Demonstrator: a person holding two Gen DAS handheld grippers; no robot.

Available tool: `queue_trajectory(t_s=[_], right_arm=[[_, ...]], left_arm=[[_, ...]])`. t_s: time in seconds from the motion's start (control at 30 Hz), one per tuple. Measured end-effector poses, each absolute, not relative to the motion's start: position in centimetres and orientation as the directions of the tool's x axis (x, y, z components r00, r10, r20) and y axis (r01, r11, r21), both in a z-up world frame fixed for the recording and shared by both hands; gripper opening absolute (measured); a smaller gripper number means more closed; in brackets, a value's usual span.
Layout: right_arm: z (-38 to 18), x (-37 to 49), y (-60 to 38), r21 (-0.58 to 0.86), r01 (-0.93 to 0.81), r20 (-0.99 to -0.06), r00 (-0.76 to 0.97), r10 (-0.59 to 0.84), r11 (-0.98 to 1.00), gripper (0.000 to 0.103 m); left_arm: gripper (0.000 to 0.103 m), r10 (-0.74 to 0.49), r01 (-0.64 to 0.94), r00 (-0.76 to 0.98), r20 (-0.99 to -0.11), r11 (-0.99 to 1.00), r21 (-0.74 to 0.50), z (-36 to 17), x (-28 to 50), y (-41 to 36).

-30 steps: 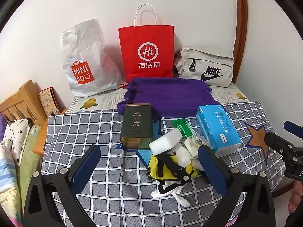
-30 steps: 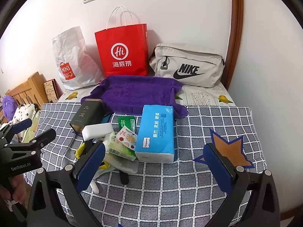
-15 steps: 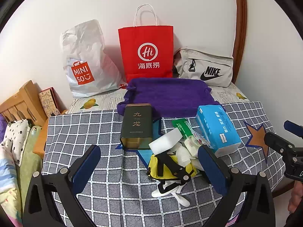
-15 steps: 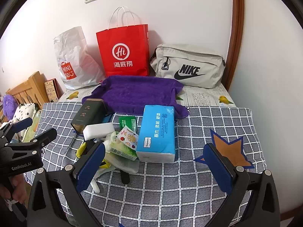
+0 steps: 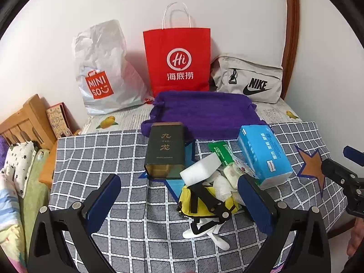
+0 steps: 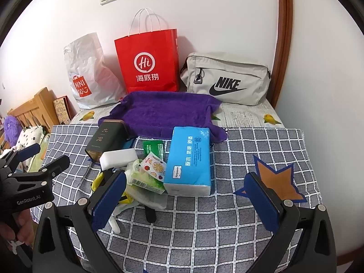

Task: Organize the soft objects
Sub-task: 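Close left gripper on white sponge block while right gripper reaches toward green soap bar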

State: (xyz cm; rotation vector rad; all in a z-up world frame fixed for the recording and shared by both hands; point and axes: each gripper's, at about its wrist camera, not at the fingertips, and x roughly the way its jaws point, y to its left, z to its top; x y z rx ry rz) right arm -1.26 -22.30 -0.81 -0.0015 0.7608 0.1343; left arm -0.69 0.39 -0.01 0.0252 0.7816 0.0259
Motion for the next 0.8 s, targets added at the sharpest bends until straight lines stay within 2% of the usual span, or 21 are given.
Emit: queue_trajectory(t_s=[0.57,0.8], right_arm=[[-6.1,0.8,-21.7,0.090,-0.136,-0.763,0.628,0.156,0.987,0.101],[-7.8,2.1,-22.2,0.106,-0.116,-0.782,0.604,0.155,0.988,0.101]], left_arm=[[0.103,0.040,0.006,0.625,-0.779,0.998,0.056,-6.0,0.7,1.6],[0.102,-0.043,0.028,0.592,-0.805,0.999,-0.032,-8.4,1.8,2.0]])
